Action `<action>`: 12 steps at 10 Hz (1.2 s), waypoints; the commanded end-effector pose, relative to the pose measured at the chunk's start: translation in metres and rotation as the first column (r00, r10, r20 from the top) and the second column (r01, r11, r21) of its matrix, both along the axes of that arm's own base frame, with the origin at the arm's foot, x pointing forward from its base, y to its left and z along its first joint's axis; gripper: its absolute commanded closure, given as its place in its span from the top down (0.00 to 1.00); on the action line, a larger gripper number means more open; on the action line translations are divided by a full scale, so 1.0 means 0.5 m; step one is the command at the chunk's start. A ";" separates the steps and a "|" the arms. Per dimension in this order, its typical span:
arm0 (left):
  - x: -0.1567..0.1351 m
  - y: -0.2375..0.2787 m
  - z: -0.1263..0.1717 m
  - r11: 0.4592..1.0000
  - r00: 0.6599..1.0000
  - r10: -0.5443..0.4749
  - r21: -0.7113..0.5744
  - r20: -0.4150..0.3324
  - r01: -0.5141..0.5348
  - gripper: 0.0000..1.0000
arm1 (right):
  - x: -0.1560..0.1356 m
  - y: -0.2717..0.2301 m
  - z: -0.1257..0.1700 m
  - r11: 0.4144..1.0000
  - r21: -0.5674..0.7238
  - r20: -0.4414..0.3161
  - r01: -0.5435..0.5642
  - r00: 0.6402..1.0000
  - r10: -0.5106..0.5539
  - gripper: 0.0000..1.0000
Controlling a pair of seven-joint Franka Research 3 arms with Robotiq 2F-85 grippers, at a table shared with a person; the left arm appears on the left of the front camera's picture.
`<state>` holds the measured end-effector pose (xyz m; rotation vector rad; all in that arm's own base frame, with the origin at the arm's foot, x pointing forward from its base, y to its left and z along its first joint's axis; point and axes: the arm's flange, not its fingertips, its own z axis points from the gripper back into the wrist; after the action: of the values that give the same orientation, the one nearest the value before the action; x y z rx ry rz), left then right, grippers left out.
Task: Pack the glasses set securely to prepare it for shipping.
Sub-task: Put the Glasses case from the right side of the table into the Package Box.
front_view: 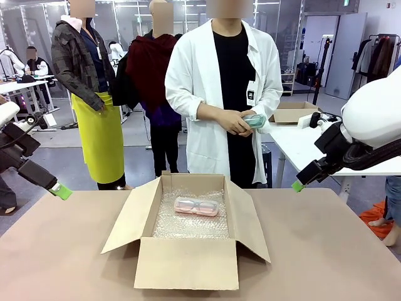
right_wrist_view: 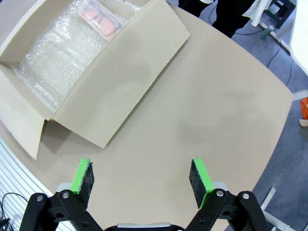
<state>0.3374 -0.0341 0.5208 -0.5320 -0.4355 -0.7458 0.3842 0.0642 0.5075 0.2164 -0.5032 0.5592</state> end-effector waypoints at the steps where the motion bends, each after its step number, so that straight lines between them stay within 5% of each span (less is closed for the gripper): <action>1: 0.000 0.005 0.001 0.999 1.000 -0.024 -0.026 0.005 0.024 1.00 | 0.004 0.004 0.005 1.000 0.002 -0.014 0.013 1.000 -0.013 1.00; 12: 0.000 0.005 0.001 0.999 1.000 -0.024 -0.026 0.005 0.024 1.00 | 0.004 0.004 0.005 1.000 0.002 -0.014 0.013 1.000 -0.013 1.00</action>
<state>0.3374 -0.0341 0.5208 -0.5320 -0.4355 -0.7459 0.3842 0.0642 0.5075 0.2164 -0.5032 0.5593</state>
